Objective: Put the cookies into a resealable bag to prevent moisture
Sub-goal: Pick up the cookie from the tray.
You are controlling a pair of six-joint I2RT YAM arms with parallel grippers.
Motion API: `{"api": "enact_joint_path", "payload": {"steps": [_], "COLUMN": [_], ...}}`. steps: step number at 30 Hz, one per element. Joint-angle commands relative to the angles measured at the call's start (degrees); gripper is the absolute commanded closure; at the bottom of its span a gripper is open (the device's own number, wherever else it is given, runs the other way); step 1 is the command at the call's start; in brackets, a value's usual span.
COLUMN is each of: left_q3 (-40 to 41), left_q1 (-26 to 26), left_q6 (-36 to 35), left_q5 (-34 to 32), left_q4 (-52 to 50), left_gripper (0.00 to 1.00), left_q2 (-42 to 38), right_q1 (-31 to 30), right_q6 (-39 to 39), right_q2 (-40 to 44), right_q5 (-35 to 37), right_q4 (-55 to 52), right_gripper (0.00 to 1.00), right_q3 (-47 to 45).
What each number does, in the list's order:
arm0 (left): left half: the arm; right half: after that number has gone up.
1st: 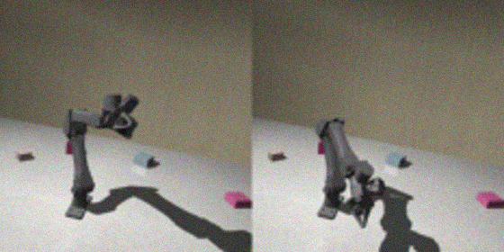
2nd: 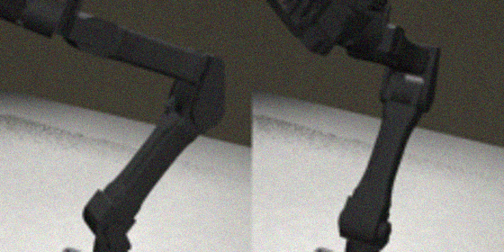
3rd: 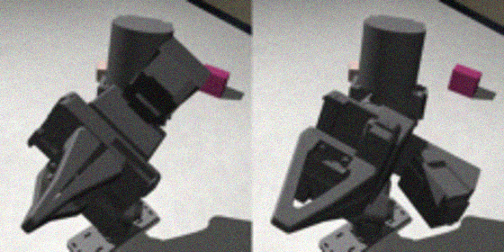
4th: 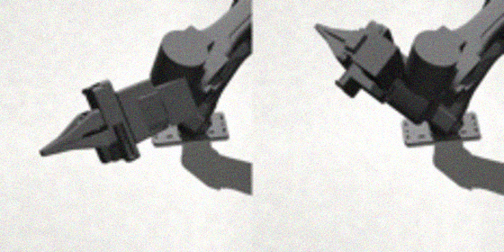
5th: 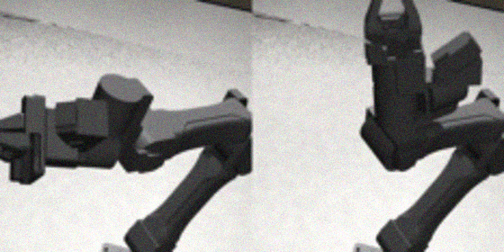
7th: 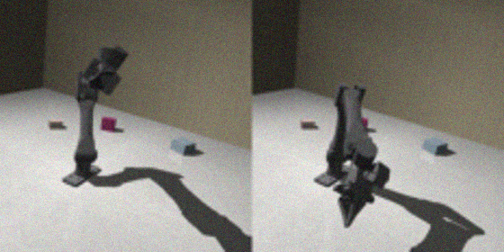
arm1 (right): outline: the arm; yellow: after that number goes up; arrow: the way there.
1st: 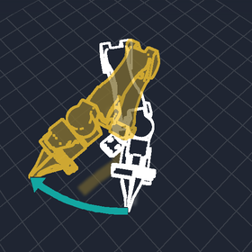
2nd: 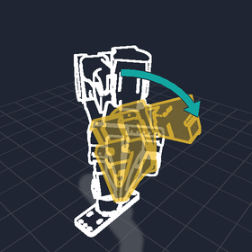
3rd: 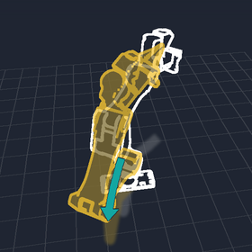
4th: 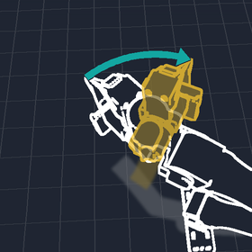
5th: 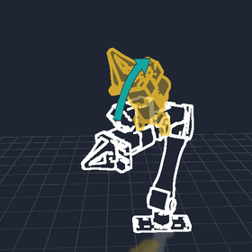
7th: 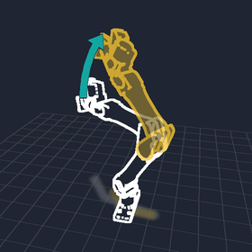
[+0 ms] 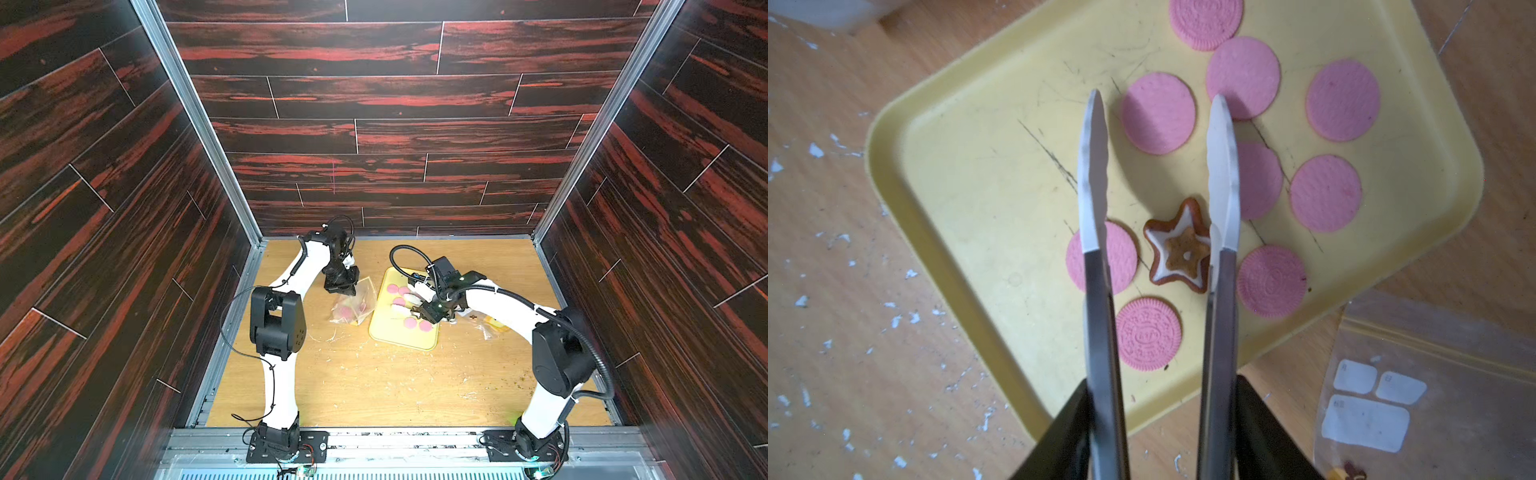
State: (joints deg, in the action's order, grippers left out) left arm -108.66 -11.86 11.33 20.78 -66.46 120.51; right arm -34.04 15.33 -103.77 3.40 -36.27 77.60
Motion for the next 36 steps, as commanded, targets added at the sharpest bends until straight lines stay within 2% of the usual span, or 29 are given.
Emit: {"api": "enact_joint_path", "payload": {"steps": [1, 9, 19, 27, 36], "left_q3": [-1.48, -1.59, -1.99, -2.31, -2.49], "left_q1": [0.31, 0.26, 0.27, 0.26, 0.26], "left_q6": [-1.24, -1.29, -1.25, -1.13, -1.05], "left_q5": [-0.13, -0.13, -0.13, 0.05, 0.20], "left_q4": [-2.05, -1.94, -1.77, -1.78, -1.79], "left_gripper": [1.00, 1.00, 1.00, 1.00, 1.00], "left_q2": [-0.71, -0.37, -0.10, 0.18, 0.61], "right_q1": [-0.98, -1.93, -1.99, -1.98, -3.24], "right_q6": [0.74, 0.82, 0.38, -0.42, -1.66], "right_q2": [-2.85, -3.98, 1.17, 8.68, 17.88], "right_q5": [0.68, 4.41, 2.94, -0.53, -9.46], "right_q4": [-1.03, -2.00, -1.83, -0.75, 2.46], "right_gripper": [0.49, 0.52, 0.54, 0.55, 0.56], "right_q3": [2.15, 3.47, 2.34, 0.34, 0.38]}}
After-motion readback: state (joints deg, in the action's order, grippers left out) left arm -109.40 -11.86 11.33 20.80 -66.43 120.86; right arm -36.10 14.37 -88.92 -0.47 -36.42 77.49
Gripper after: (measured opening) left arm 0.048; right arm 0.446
